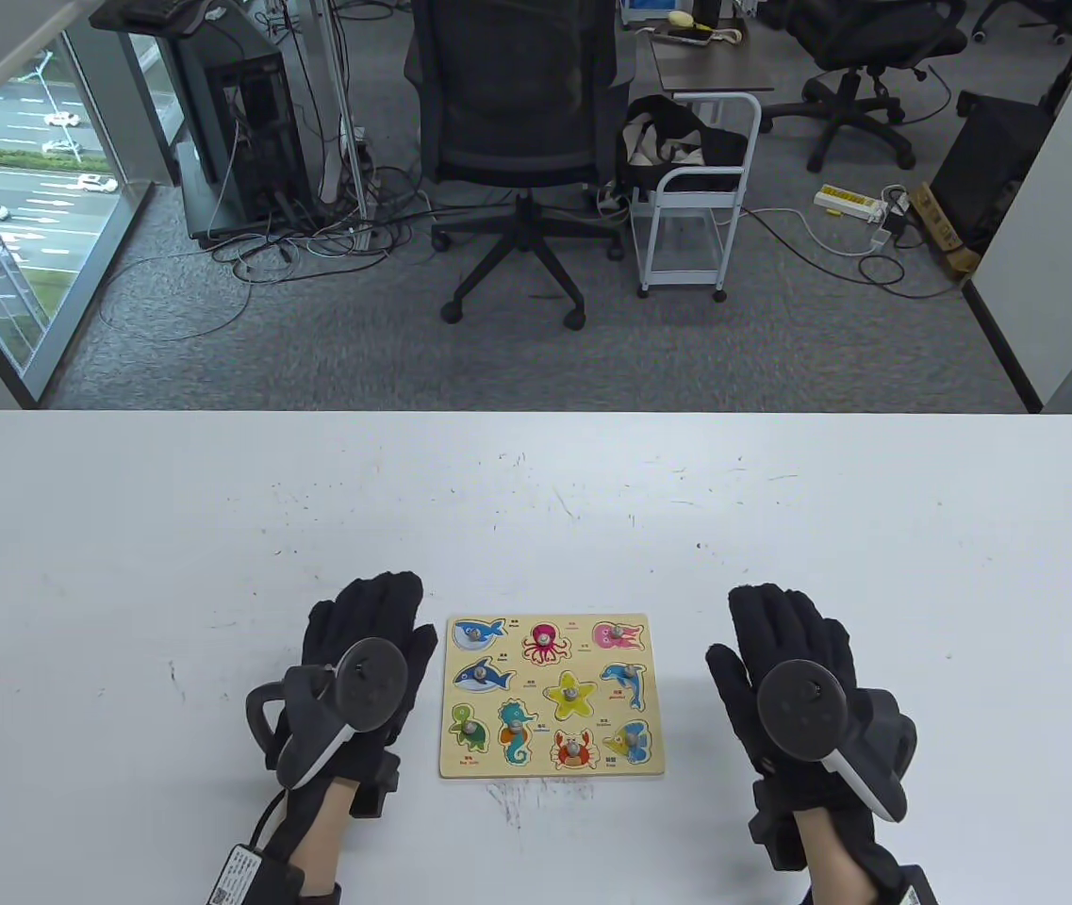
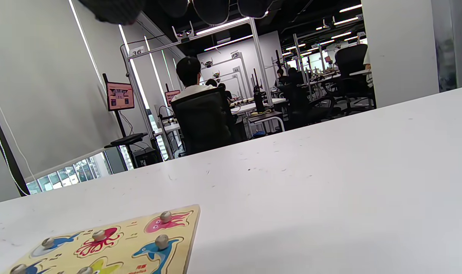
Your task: Fit puzzle pieces into frame
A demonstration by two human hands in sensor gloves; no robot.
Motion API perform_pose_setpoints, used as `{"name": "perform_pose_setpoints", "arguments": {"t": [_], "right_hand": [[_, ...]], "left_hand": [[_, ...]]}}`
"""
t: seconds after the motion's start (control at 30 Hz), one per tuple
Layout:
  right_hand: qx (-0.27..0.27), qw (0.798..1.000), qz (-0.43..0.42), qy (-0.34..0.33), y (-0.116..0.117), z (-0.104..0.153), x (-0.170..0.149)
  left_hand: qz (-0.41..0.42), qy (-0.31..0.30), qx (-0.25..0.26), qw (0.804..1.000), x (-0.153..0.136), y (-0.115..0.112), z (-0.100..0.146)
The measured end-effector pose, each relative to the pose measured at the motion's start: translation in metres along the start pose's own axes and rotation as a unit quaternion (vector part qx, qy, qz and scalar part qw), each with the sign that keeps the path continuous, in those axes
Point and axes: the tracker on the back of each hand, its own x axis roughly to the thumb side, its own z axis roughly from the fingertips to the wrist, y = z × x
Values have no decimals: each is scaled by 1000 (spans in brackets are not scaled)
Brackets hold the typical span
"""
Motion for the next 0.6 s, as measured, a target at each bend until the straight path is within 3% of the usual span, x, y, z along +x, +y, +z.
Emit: {"name": "perform_pose_setpoints", "arguments": {"t": [0.6], "right_hand": [[10, 999, 37, -3, 7, -1, 9]], "left_hand": [[-41, 13, 30, 999, -15, 7, 2]]}}
